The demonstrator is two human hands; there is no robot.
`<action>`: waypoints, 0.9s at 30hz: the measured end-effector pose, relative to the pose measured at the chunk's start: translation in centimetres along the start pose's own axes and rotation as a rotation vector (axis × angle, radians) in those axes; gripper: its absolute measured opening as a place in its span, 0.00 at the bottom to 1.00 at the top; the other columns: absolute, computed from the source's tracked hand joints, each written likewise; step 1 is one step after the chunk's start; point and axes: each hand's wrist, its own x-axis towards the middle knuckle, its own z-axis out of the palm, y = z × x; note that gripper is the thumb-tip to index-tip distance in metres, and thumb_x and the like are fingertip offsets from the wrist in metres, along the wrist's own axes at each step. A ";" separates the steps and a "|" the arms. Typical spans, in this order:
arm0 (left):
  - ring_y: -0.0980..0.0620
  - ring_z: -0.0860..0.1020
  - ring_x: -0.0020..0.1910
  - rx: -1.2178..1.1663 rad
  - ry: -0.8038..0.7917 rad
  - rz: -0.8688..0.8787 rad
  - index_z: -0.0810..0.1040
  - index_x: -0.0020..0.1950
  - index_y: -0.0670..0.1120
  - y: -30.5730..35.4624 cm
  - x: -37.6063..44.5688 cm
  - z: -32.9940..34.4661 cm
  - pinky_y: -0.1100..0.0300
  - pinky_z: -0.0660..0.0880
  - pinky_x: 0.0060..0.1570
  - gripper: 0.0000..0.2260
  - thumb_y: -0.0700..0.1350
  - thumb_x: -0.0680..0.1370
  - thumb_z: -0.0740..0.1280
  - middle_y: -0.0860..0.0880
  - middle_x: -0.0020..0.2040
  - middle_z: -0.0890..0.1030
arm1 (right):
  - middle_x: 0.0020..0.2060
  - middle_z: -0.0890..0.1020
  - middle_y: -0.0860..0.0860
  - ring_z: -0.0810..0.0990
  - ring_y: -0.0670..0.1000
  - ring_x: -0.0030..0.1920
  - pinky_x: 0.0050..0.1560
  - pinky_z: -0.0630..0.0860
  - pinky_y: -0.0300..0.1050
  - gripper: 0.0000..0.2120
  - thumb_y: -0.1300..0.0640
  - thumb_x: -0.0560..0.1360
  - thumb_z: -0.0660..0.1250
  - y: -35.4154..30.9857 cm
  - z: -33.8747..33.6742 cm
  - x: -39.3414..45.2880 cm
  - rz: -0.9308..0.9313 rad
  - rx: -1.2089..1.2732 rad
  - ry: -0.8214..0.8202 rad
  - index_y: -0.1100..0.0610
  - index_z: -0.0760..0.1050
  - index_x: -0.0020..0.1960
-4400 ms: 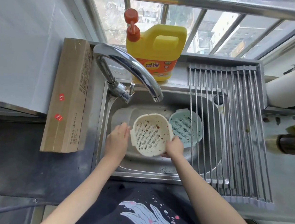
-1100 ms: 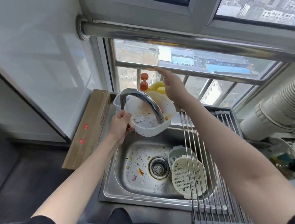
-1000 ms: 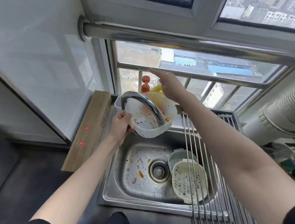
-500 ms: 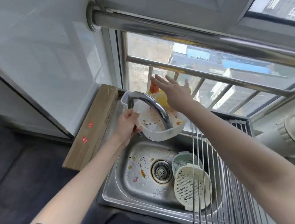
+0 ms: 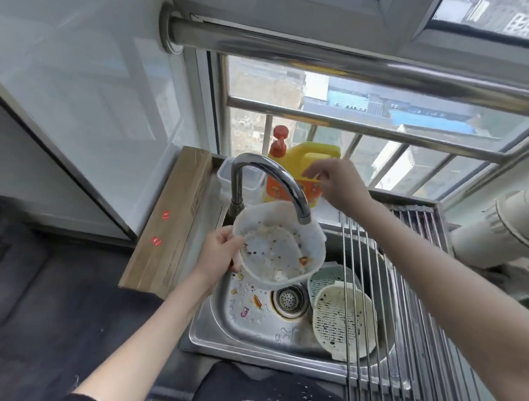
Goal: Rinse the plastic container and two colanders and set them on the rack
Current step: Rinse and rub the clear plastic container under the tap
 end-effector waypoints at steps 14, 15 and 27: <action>0.53 0.62 0.19 0.178 0.198 -0.226 0.61 0.28 0.47 -4.8 -0.6 0.4 0.66 0.60 0.17 0.18 0.36 0.72 0.66 0.50 0.24 0.62 | 0.62 0.78 0.53 0.75 0.55 0.64 0.66 0.69 0.55 0.16 0.50 0.77 0.62 2.1 12.1 -0.9 0.073 0.302 -0.464 0.47 0.76 0.64; 0.53 0.61 0.19 0.177 0.210 -0.219 0.61 0.27 0.47 -4.6 -0.3 0.5 0.66 0.60 0.17 0.18 0.36 0.72 0.66 0.50 0.24 0.61 | 0.62 0.78 0.52 0.74 0.55 0.64 0.66 0.69 0.55 0.17 0.48 0.77 0.61 2.2 12.2 -0.9 0.071 0.263 -0.444 0.47 0.75 0.64; 0.54 0.57 0.25 0.278 0.202 -0.141 0.57 0.28 0.48 -4.3 1.7 0.3 0.66 0.53 0.22 0.19 0.33 0.70 0.63 0.51 0.25 0.58 | 0.36 0.75 0.51 0.74 0.54 0.40 0.39 0.69 0.46 0.06 0.58 0.74 0.65 1.6 13.5 0.2 -0.092 -0.019 -0.221 0.56 0.70 0.40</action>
